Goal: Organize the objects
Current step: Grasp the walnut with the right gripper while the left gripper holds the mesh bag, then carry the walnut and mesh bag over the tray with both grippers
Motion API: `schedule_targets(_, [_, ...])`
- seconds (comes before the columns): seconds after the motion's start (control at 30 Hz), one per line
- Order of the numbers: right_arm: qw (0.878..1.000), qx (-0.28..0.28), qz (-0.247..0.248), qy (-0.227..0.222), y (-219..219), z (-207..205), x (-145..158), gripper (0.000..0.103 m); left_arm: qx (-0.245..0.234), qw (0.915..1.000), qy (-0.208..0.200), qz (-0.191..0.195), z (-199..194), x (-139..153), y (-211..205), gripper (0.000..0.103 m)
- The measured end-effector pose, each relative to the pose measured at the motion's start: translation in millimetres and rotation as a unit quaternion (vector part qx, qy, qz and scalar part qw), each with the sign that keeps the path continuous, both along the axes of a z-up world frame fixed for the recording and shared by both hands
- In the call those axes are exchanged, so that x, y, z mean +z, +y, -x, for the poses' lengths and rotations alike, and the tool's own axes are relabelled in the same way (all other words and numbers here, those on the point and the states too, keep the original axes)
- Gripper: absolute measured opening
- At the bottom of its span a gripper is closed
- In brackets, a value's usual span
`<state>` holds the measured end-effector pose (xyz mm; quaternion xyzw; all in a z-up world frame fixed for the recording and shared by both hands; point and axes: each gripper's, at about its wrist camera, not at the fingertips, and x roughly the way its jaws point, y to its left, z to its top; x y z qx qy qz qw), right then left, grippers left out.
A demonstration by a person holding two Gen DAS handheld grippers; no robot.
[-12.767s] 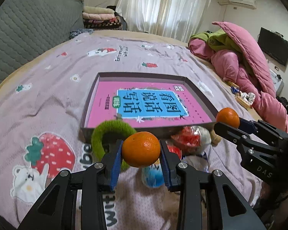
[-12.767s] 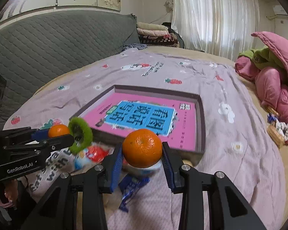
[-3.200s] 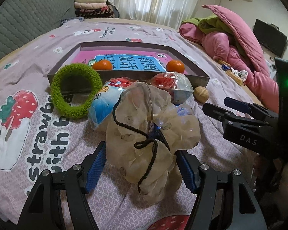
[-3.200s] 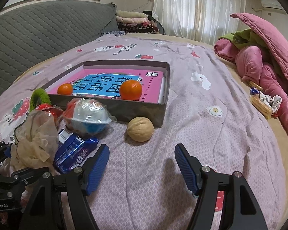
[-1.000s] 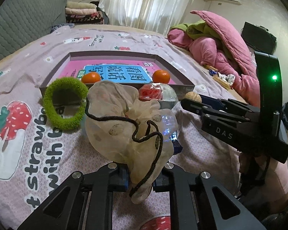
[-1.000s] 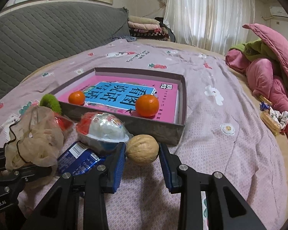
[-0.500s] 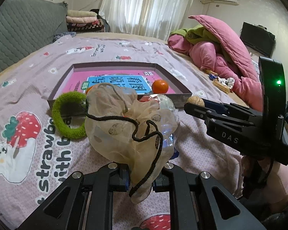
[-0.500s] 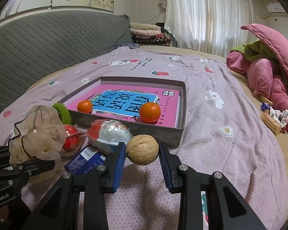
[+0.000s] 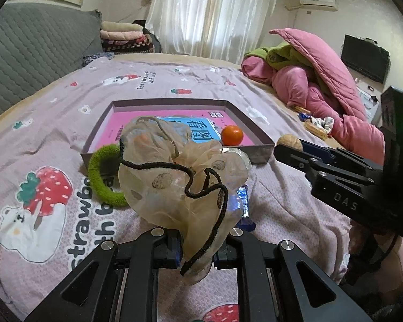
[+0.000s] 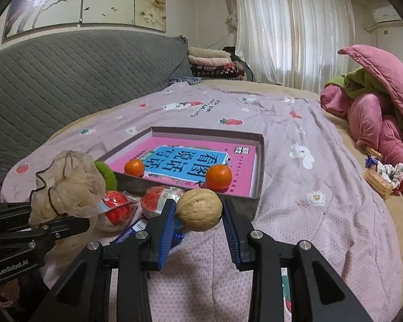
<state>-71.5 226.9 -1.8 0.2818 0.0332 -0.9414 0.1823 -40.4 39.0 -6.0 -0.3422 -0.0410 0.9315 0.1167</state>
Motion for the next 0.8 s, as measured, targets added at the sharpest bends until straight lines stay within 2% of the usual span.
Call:
schedule_targets(0.57, [0.999,0.026,0.010,0.045,-31,-6,28,0.036,0.033,0.9991,0.021,-0.018,15,19,-33,0.015])
schedule_targets(0.8, [0.999,0.029,0.000,0.046,-38,2,30,0.036,0.037,0.9987,0.026,-0.022,25,24,-41,0.015])
